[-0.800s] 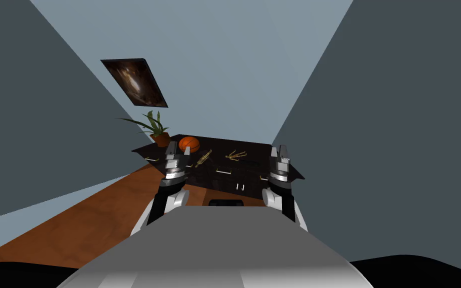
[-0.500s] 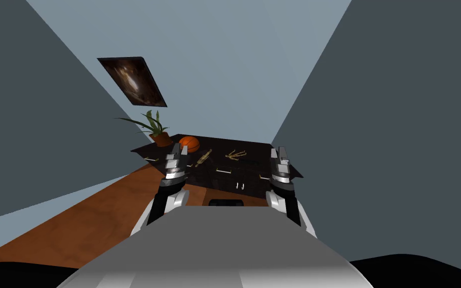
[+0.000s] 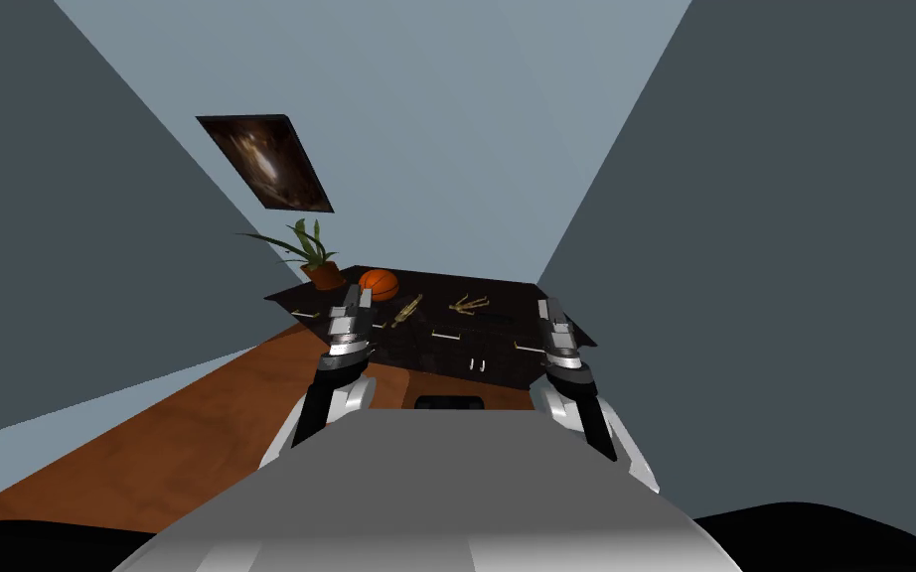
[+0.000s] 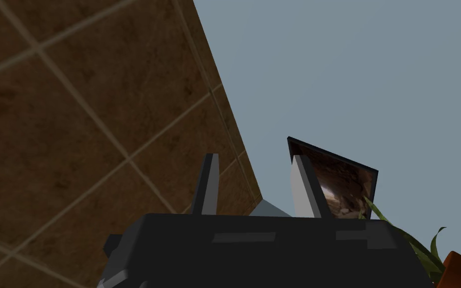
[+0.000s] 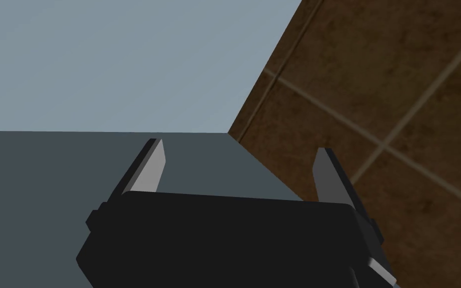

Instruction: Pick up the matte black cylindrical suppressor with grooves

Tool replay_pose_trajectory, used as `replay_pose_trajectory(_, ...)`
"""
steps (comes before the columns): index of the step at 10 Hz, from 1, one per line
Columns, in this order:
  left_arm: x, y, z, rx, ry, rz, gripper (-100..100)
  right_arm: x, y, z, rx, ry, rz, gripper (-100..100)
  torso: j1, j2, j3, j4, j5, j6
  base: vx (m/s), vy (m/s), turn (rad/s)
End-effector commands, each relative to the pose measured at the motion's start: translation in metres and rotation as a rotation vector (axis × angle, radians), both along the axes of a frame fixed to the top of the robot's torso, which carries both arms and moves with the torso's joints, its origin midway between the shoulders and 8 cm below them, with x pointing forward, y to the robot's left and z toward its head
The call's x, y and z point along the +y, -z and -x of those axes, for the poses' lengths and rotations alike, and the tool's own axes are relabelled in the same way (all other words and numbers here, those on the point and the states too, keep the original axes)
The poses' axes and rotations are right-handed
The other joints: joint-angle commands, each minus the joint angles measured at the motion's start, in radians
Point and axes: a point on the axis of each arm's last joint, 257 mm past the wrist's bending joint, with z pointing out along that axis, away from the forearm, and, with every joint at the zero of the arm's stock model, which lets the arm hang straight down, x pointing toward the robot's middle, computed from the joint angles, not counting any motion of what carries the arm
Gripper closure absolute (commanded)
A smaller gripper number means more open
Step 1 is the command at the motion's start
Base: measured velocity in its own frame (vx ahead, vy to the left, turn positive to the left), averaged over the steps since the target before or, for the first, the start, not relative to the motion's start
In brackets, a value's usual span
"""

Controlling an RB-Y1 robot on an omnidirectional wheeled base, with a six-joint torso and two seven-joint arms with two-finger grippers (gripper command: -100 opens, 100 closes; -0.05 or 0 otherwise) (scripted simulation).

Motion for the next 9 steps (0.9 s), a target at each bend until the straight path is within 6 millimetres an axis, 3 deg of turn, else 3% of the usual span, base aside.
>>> replay_pose_trajectory(1,0.0,0.0,0.0,0.0,0.0,0.0,0,-0.004,0.013,0.0,0.035,0.008,0.077,-100,0.0,0.0,0.0,0.0,0.0,0.0,-0.084,0.039,-0.002)
replay_pose_trajectory(5,0.0,0.0,0.0,0.0,0.0,0.0,0,-0.008,0.037,0.0,0.098,0.003,0.217,-100,0.003,0.001,0.001,0.0,0.001,0.0,-0.072,0.042,0.009)
replay_pose_trajectory(8,0.0,0.0,0.0,0.0,0.0,0.0,0,-0.021,0.083,0.001,0.207,0.011,0.404,-100,0.001,0.002,0.001,0.0,0.0,0.0,-0.092,0.04,0.061)
replay_pose_trajectory(9,0.0,0.0,0.0,0.0,0.0,0.0,0,-0.02,0.083,0.001,0.208,0.005,0.415,-100,0.002,0.003,0.002,0.001,0.001,0.0,-0.077,0.056,0.022)
